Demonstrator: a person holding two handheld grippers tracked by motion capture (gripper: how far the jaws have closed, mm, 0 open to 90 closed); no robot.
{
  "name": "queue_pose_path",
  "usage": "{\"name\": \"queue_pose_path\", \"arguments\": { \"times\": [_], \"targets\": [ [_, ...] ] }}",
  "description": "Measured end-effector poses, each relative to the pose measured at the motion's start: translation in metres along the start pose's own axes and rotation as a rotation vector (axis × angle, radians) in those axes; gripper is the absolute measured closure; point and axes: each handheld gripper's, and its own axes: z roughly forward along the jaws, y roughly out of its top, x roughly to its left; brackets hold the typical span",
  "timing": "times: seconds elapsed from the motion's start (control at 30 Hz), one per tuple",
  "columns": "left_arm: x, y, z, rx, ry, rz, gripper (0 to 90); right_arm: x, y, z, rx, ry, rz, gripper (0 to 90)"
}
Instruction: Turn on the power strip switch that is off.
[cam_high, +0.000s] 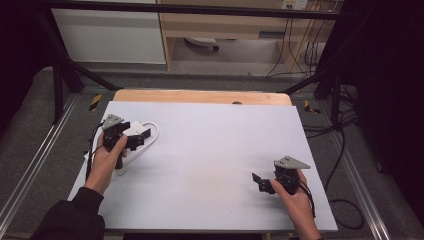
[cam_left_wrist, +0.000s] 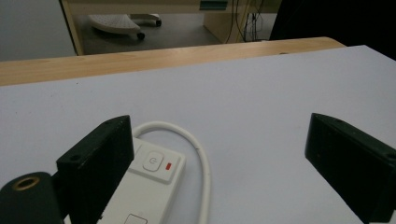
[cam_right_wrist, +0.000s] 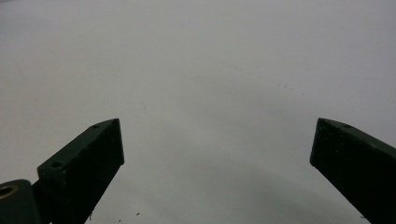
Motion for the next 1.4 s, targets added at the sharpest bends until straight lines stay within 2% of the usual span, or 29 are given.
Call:
{"name": "queue_pose_path", "arguments": {
  "times": [0.17,0.67,1.13,1.4],
  "targets": [
    [-0.005,0.003,-0.007,-0.027,-0.024,0.007,8.0,0.000,0.000,0.000,0.000,0.000,0.000,3.3],
    [-0.013,0.007,-0.027,-0.053,-0.060,0.036,8.1,0.000,0.000,0.000,-0.001,-0.002,0.004,3.3],
    [-0.025,0.008,-0.057,-0.076,-0.102,0.071,5.6,0.000,0.001,-0.001,-0.014,-0.001,0.011,3.0],
    [-0.028,0.001,-0.077,-0.101,-0.102,0.068,5.7,0.000,0.001,-0.001,-0.019,0.000,0.008,2.8]
  ]
}}
